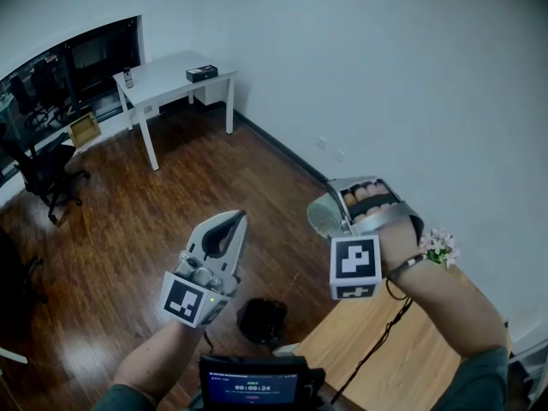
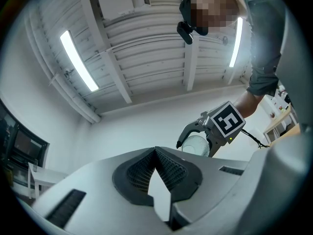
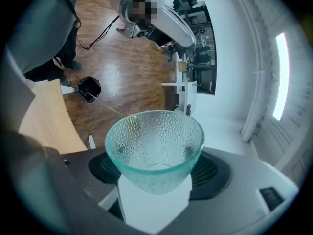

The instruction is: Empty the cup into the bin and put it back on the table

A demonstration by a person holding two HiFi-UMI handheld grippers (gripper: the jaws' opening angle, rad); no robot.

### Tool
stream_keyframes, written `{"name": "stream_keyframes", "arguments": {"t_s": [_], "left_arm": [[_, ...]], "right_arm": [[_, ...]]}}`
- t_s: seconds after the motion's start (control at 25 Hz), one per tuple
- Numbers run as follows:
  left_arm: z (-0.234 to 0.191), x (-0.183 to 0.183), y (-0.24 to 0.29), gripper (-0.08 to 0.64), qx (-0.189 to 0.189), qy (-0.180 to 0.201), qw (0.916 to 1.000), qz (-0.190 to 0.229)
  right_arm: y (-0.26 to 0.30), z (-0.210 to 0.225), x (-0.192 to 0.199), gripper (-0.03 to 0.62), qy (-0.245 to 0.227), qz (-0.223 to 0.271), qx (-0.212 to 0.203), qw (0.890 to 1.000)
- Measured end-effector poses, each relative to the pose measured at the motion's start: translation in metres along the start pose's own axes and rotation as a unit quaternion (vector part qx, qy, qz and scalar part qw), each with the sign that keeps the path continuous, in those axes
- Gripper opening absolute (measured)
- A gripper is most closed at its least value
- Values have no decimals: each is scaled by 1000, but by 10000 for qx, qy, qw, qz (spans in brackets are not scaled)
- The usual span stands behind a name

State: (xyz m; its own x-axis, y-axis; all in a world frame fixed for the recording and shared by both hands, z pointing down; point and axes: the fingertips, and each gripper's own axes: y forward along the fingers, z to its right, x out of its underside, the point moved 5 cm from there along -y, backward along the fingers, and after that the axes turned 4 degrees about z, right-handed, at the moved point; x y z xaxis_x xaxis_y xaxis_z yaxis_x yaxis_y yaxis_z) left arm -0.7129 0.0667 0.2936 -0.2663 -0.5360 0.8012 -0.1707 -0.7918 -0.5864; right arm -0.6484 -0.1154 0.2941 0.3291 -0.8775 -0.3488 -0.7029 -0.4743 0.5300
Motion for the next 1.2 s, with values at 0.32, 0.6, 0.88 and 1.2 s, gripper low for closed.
{"name": "stream_keyframes", "arguments": {"t_s": [0.32, 0.6, 0.88, 1.2], "left_arm": [[2, -1, 0, 0, -11, 27, 10000, 84], [-1, -6, 0, 0, -23, 179, 9997, 163], [3, -5, -3, 0, -30, 222, 9995, 203], [1, -8, -4, 0, -53, 234, 9995, 227]], "right_arm": [[-6, 5, -5, 387, 124, 111, 70, 9998], [-11, 13, -5, 387, -112, 32, 109, 9999], [-16, 18, -5, 387, -334, -14, 231, 9992], [-20, 25, -10, 385, -488, -4, 335, 9982]]}}
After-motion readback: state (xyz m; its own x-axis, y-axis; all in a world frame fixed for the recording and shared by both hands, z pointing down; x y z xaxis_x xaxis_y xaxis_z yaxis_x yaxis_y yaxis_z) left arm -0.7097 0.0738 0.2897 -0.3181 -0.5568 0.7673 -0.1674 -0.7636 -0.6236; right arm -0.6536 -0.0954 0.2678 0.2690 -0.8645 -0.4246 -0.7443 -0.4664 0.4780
